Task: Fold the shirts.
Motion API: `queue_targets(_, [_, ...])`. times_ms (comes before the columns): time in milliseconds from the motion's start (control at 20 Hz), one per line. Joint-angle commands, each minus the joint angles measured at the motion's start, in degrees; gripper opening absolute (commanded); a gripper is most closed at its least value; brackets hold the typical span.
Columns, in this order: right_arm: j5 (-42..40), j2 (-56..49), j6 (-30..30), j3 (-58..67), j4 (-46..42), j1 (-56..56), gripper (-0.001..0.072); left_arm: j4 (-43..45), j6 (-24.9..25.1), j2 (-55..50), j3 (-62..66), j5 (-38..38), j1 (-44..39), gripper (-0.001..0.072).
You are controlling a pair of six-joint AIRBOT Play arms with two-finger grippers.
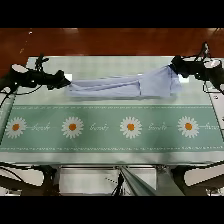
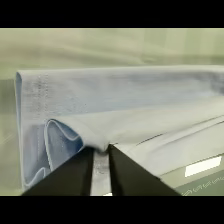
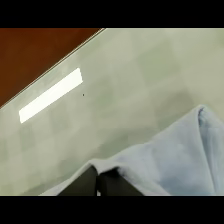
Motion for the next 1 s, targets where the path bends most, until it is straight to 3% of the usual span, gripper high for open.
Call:
queue_targets(0, [-0.13,-1.38,-0.85,0.72,2.03,-0.44,0.0353,-0.13,-0.33,-1.57,0.17,0.0,0.33,0.043])
queue_targets(50, [0.85,-0.33,-3.54,0.72,1.66,-1.25,0.0391,-0.09,-0.46,-1.46,0.83,-1.73,0.87,0.0542])
queue_targets(150, [2.51,2.58,-5.4,0.72,-4.22,-3.65,0.0391,-0.09,-0.44,-1.46,3.34,-7.67,2.54,0.0544])
queue_targets(250, [7.39,5.75,0.7,0.72,-19.87,-6.45,0.0392,-0.04,-3.15,-1.46,5.97,-13.92,4.2,0.0485])
queue_targets(300, [10.88,6.75,3.69,0.72,-27.12,-7.69,0.0464,-0.04,-3.87,-1.44,7.13,-16.52,4.7,0.0485])
queue_targets(350, [15.19,7.08,5.31,0.72,-31.65,-9.09,0.0604,-0.04,-3.85,-1.36,7.96,-18.53,4.9,0.0485])
queue_targets(500, [25.53,5.11,4.87,0.7,-27.3,-13.42,0.0603,-0.04,-3.82,-0.44,8.41,-20.06,4.35,0.0483])
queue_targets(550, [27.12,4.02,4.39,0.7,-23.87,-14.32,0.0603,-0.07,-3.82,-0.2,8.41,-20.2,3.98,0.0416])
queue_targets(750, [28.72,-0.98,2.97,0.7,-13.62,-13.09,0.0603,-0.09,-3.67,0.37,8.41,-20.17,2.16,0.0404])
queue_targets(950, [27.56,-5.57,1.77,0.7,-9.01,-8.0,0.0603,-0.11,-3.69,0.39,8.41,-20.17,0.48,0.0404])
